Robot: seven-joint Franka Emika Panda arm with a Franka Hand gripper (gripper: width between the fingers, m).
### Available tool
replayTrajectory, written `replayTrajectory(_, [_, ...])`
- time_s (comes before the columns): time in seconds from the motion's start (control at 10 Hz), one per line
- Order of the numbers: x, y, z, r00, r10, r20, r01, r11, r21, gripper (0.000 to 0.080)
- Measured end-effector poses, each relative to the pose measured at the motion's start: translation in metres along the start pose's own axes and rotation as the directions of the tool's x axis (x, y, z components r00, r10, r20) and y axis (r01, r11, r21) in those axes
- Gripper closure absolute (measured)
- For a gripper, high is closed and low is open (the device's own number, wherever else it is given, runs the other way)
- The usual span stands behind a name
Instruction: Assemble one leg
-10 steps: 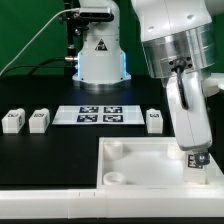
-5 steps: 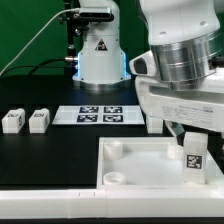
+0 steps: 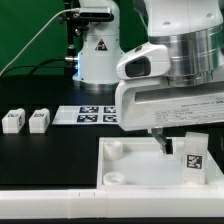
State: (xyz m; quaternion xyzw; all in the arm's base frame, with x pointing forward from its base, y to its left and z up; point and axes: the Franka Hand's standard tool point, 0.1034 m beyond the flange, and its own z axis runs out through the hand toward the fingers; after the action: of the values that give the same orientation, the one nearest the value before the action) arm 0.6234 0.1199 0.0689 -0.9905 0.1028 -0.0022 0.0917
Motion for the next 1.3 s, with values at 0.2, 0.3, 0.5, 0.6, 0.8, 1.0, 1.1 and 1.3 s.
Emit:
replayTrajectory(0.2, [-0.0022,0.0001,0.0018,0.994,0.112,0.005,-0.112,0.994,0.001,0.0388])
replayTrajectory(0.3, [-0.0033,-0.0008,0.0025,0.939,0.343,0.01,-0.344,0.939,0.007,0.0388])
replayTrajectory(0.5, [-0.0032,-0.0009,0.0025,0.847,0.532,0.011,-0.532,0.847,0.005,0.0503])
replayTrajectory(0.6, [-0.0035,-0.0015,0.0027,0.779,0.627,0.013,-0.627,0.779,0.004,0.0503])
replayTrajectory(0.8, [-0.0043,-0.0041,0.0032,0.569,0.822,0.026,-0.822,0.569,0.007,0.0505])
replayTrajectory(1.0, [-0.0013,-0.0065,0.004,0.268,0.963,0.027,-0.963,0.268,0.013,0.0505])
replayTrajectory(1.1, [0.001,-0.0076,0.0045,0.138,0.99,0.031,-0.99,0.137,0.02,0.0505])
replayTrajectory(1.3, [0.003,-0.0087,0.0044,0.042,0.999,0.025,-0.998,0.04,0.046,0.0505])
